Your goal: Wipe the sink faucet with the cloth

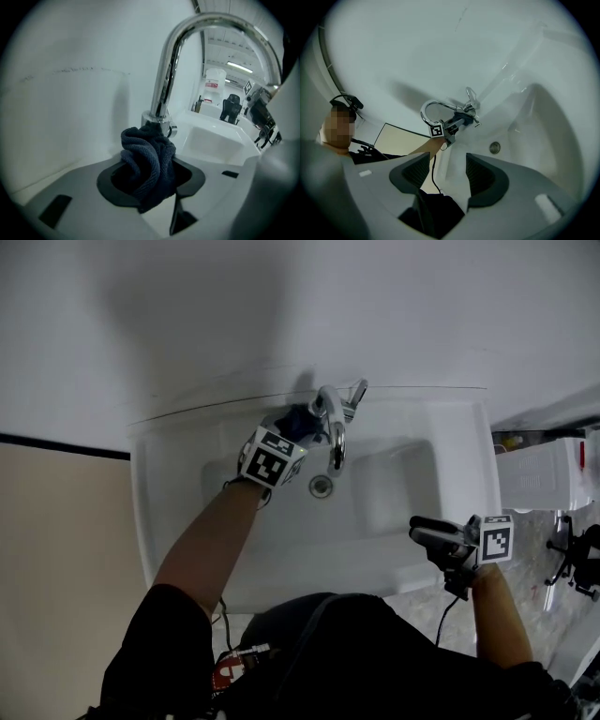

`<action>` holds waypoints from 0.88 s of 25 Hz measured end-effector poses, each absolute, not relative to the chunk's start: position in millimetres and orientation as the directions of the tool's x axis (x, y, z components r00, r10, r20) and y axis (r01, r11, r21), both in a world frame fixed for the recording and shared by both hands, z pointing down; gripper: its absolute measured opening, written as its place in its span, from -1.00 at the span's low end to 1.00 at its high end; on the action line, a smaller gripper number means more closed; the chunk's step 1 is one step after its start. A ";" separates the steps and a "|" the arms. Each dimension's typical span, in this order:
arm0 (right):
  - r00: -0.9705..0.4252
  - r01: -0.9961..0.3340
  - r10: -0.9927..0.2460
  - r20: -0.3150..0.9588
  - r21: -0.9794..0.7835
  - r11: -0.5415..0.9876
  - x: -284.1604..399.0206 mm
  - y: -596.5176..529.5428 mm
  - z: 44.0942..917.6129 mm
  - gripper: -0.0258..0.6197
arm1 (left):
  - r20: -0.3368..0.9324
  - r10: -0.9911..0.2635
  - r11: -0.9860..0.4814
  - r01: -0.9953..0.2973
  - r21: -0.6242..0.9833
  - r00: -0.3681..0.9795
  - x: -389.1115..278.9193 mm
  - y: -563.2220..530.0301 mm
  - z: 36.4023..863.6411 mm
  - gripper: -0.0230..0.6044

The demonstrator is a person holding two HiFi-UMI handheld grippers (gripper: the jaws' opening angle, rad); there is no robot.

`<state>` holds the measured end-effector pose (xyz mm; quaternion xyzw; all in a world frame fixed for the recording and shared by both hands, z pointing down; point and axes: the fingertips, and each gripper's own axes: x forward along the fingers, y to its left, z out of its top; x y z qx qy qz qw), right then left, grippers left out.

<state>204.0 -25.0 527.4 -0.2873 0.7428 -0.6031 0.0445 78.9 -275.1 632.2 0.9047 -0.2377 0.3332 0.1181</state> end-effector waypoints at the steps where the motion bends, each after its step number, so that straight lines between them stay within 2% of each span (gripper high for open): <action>1: -0.834 -0.374 -0.475 0.281 -0.921 0.111 203.1 -23.4 529.2 -0.20 | 0.684 -0.342 -0.865 -0.500 0.038 0.644 80.8 -275.3 640.5 -0.40; 3: -0.837 -0.374 -0.469 0.283 -0.920 0.114 202.4 -19.7 531.8 -0.20 | 0.720 -0.319 -0.870 -0.493 0.037 0.617 82.7 -275.1 653.0 -0.40; 6: -0.833 -0.366 -0.480 0.274 -0.924 0.109 205.6 -16.4 529.4 -0.20 | 0.722 -0.281 -0.843 -0.522 0.129 0.633 82.7 -266.9 647.0 -0.40; 10: -0.833 -0.337 -0.500 0.237 -0.934 0.120 202.8 -14.4 521.4 -0.20 | 0.616 -0.235 -0.780 -0.524 0.343 0.752 93.3 -236.8 603.2 -0.41; 13: -0.831 -0.326 -0.509 0.224 -0.938 0.120 199.6 -10.7 524.8 -0.20 | 0.579 -0.244 -0.686 -0.560 0.464 0.778 101.5 -240.9 598.9 -0.41; 16: -0.830 -0.312 -0.515 0.214 -0.944 0.110 202.3 -5.5 528.0 -0.20 | 0.598 -0.254 -0.604 -0.608 0.516 0.760 106.2 -248.5 617.8 -0.42; 22: -0.809 -0.307 -0.548 0.214 -0.948 0.084 222.8 2.5 541.7 -0.20 | 0.643 -0.225 -0.532 -0.645 0.548 0.732 114.4 -252.3 665.2 -0.43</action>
